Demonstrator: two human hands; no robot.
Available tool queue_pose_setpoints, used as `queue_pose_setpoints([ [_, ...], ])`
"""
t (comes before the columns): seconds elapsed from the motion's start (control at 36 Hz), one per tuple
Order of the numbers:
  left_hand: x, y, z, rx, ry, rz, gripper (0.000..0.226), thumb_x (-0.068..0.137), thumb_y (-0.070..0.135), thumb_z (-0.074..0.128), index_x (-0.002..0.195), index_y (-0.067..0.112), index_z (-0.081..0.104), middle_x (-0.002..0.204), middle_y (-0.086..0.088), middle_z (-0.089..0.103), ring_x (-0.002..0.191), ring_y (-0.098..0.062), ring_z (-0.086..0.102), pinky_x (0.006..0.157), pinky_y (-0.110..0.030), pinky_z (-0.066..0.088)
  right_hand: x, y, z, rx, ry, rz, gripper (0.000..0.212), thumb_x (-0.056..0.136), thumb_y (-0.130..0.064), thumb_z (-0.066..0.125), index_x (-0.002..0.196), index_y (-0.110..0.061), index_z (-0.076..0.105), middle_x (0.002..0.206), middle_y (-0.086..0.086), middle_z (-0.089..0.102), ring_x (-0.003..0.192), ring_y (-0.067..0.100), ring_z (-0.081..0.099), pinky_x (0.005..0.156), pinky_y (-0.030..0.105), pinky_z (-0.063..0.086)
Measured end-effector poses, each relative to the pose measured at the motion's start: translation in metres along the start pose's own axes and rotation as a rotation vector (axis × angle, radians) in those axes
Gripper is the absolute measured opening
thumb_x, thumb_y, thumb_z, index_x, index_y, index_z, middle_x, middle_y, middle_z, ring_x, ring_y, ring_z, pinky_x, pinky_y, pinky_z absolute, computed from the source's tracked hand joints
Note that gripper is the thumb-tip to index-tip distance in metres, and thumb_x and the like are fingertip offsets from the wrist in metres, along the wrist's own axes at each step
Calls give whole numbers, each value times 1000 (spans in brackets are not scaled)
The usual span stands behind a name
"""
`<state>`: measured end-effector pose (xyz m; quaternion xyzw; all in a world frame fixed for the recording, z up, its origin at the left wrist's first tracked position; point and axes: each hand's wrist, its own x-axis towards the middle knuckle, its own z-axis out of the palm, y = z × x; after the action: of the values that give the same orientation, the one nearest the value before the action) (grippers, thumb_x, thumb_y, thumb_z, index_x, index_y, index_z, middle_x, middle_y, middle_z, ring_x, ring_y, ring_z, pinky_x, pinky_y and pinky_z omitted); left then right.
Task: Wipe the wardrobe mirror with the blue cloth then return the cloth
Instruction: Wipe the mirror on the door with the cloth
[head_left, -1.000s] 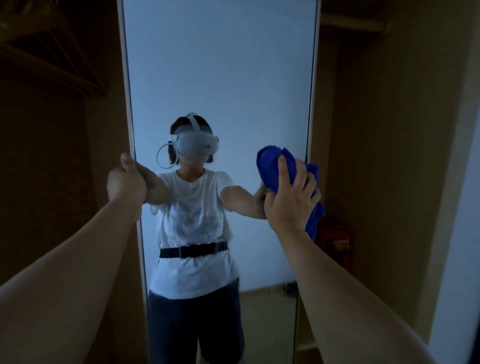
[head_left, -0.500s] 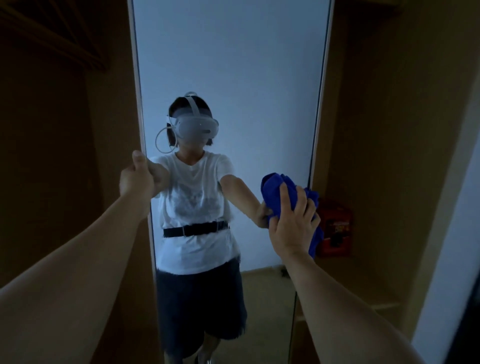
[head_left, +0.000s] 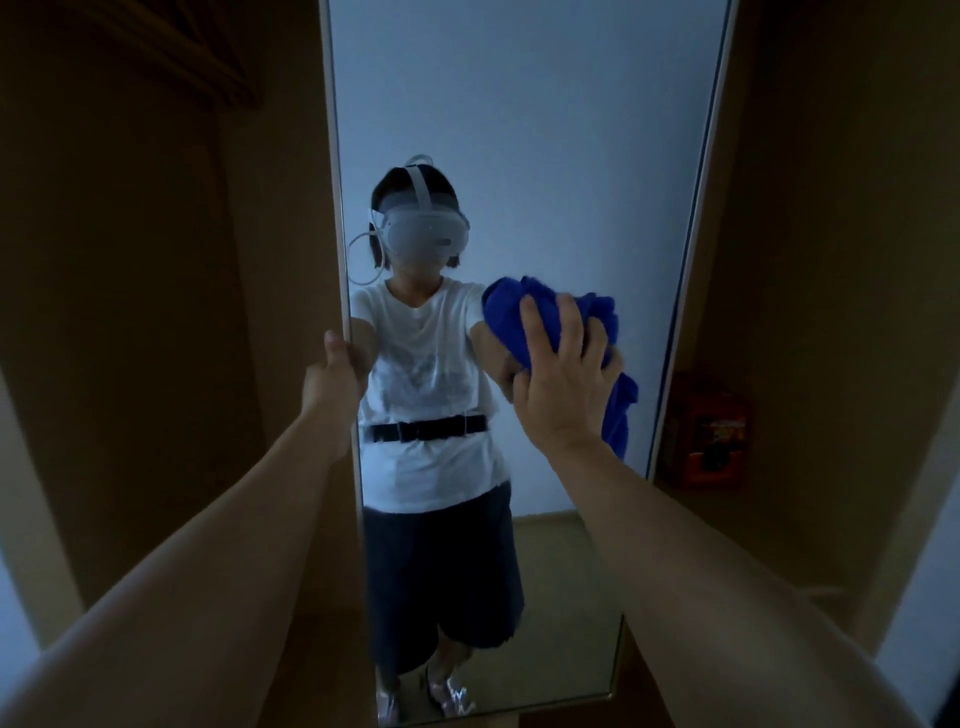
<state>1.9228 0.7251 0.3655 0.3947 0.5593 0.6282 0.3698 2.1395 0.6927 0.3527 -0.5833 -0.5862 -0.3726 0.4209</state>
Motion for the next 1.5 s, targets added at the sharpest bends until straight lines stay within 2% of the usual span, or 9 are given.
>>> queue_pose_setpoints([
  [0.19,-2,-2,0,56,46,61,66,96,58,25,127,6,53,115,-16,63,107,-28,61,96,-40,46,-73,-13,28,-19,-56,-179,78,70,-34,74,139,-25,37,140,13,44,114,37,37,84,58,44],
  [0.42,-10,-3,-2,50,-8,112,51,98,53,26,67,20,50,63,0,47,56,-12,43,55,-24,35,-107,-28,27,-46,-211,-286,83,61,-27,79,137,-28,45,136,12,51,108,39,55,77,59,48],
  [0.53,-10,-9,-7,37,-83,91,50,97,55,28,75,20,55,65,2,46,57,-10,41,54,-22,35,-78,-36,18,-33,-162,-329,74,60,-28,82,130,-28,57,133,8,55,107,37,58,78,58,49],
  [0.72,-7,-12,-14,100,-106,82,64,97,55,25,128,7,54,99,-10,64,72,-14,54,57,-26,37,-15,-70,4,-1,-23,-240,69,67,-23,76,132,-23,54,136,11,52,112,39,53,82,57,47],
  [0.83,-10,-13,-14,72,-109,73,61,98,53,26,131,8,51,124,-15,59,109,-26,58,86,-33,44,-24,-76,12,-34,30,-225,68,67,-25,76,132,-23,54,136,11,52,112,39,53,82,57,47],
  [0.97,-11,-15,-11,40,-94,91,47,99,50,26,95,15,57,80,-1,59,69,-12,56,58,-25,40,-57,-79,29,-59,9,-351,71,67,-27,75,133,-28,50,140,9,39,116,36,35,84,58,45],
  [1.17,-11,-17,-11,52,-100,110,54,99,50,28,122,9,54,80,-6,59,61,-12,49,56,-26,38,-102,-78,44,-78,-38,-497,78,55,-25,82,129,-32,56,136,7,46,114,37,39,80,59,48],
  [1.31,-12,-15,-12,77,-106,124,58,99,50,27,127,6,51,119,-18,60,97,-24,60,68,-29,40,-104,-76,46,-87,-54,-591,75,57,-24,81,127,-33,57,134,5,52,111,36,50,79,57,49],
  [1.5,-15,-10,-16,51,-146,95,48,101,45,28,109,9,59,78,-4,62,63,-11,57,49,-19,43,-26,-106,16,-29,41,-368,63,66,-32,72,128,-30,57,136,7,50,115,35,42,82,54,47],
])
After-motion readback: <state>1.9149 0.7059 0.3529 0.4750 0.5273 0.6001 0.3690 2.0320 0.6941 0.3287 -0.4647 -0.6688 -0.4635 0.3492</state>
